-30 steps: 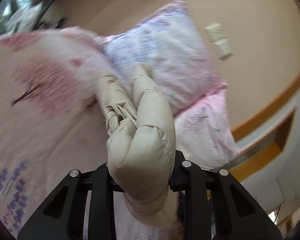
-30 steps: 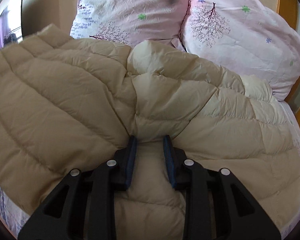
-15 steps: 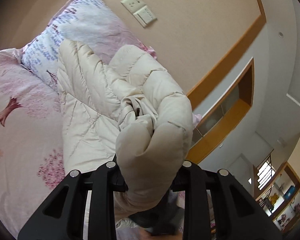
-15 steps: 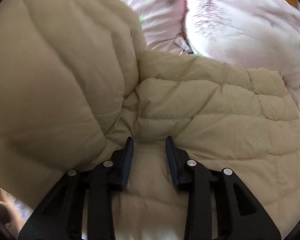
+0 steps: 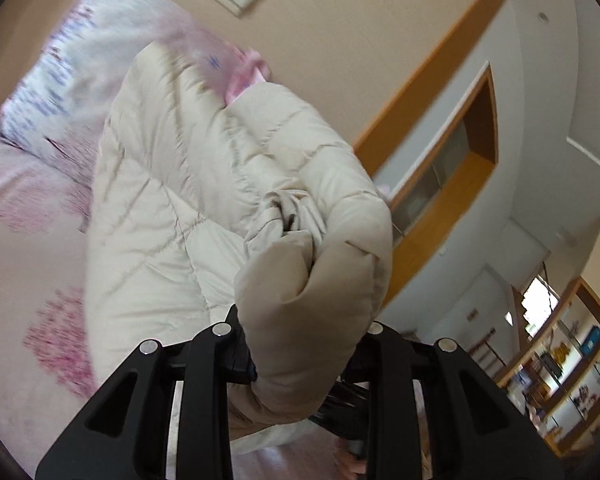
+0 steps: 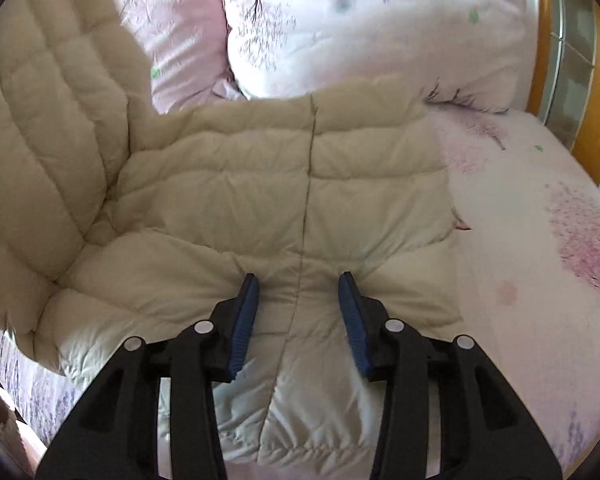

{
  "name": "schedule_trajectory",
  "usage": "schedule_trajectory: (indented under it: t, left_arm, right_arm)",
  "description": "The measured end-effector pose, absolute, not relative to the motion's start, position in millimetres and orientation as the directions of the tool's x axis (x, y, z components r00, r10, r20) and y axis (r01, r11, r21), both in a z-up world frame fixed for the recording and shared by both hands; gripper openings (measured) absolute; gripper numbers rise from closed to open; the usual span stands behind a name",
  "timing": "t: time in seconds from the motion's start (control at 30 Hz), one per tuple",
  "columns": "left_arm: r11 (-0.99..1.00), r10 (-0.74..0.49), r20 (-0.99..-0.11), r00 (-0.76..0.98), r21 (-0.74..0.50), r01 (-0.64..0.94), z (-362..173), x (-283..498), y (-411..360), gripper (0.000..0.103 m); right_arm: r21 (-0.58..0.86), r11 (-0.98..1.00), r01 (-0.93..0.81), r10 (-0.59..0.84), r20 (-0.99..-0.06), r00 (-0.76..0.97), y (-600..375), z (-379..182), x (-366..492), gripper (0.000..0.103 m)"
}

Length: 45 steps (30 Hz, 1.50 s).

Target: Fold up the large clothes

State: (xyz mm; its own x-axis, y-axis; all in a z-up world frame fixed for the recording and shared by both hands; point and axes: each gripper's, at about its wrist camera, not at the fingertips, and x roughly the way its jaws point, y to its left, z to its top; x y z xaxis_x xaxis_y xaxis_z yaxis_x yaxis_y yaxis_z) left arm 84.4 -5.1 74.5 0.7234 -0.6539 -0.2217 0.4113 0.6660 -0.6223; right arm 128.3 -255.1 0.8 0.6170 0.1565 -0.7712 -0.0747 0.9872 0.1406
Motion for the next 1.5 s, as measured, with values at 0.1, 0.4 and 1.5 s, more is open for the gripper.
schedule_trajectory:
  t: [0.1, 0.4, 1.5]
  left_arm:
    - [0.641, -0.7, -0.252, 0.669, -0.635, 0.431, 65, 94, -29, 0.027]
    - [0.595, -0.772, -0.349, 0.531, -0.691, 0.411, 23, 120, -82, 0.027]
    - [0.745, -0.647, -0.609, 0.46, -0.375, 0.551, -7, 114, -173, 0.032]
  right_arm:
    - [0.202, 0.975, -0.096, 0.219, -0.784, 0.581, -258, -6, 146, 0.042]
    - [0.405, 0.903, -0.142, 0.413, -0.729, 0.545, -287, -12, 164, 0.041]
    - [0.443, 0.877, 0.186, 0.222, -0.718, 0.66, -432, 8, 166, 0.035]
